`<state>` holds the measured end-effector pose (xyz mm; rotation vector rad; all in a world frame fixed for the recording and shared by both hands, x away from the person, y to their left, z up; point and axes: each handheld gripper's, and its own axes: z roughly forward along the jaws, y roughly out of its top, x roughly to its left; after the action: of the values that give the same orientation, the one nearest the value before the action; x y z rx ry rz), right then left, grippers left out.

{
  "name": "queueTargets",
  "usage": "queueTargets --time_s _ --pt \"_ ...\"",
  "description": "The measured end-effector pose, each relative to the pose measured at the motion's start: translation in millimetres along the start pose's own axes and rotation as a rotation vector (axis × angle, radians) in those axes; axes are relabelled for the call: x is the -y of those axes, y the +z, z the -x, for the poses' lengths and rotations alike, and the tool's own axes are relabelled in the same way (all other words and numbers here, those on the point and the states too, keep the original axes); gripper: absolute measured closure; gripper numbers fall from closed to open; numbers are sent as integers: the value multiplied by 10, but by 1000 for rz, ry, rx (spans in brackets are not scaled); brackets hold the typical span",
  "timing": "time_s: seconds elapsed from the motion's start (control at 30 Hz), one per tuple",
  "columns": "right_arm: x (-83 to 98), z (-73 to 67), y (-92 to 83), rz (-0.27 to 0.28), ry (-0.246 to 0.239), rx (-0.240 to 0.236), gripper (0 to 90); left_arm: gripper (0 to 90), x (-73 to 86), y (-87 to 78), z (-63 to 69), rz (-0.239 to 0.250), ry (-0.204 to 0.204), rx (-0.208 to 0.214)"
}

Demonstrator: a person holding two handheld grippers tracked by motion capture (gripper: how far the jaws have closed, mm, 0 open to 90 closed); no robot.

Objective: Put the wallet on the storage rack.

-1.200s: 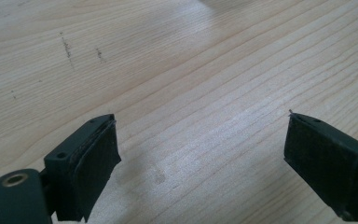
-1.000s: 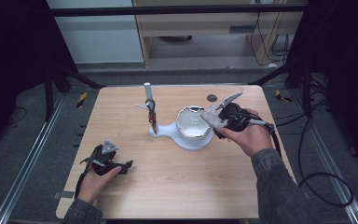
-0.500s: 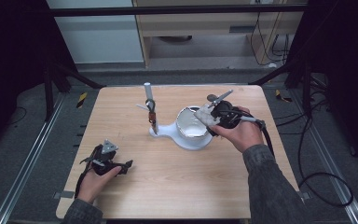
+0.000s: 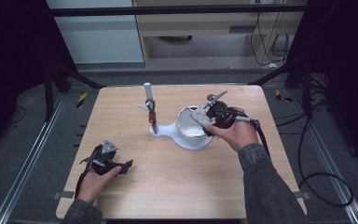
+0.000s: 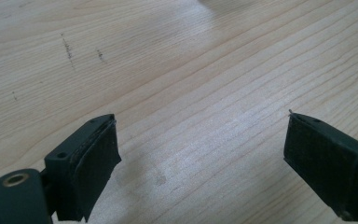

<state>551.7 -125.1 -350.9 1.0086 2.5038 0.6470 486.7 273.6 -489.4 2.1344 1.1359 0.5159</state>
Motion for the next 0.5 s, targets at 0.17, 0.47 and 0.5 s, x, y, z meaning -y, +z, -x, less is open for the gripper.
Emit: queueTargets --time_s 0.17,0.47,0.5 --pt "-38 -11 55 -9 -1 -10 317 96 3 -6 -8 2 -3 -1" --pt "-81 -57 163 -47 -6 -22 317 96 0 -2 4 2 -1 1" --pt "-86 -61 179 -54 -5 -22 317 96 0 -3 4 2 -1 1"
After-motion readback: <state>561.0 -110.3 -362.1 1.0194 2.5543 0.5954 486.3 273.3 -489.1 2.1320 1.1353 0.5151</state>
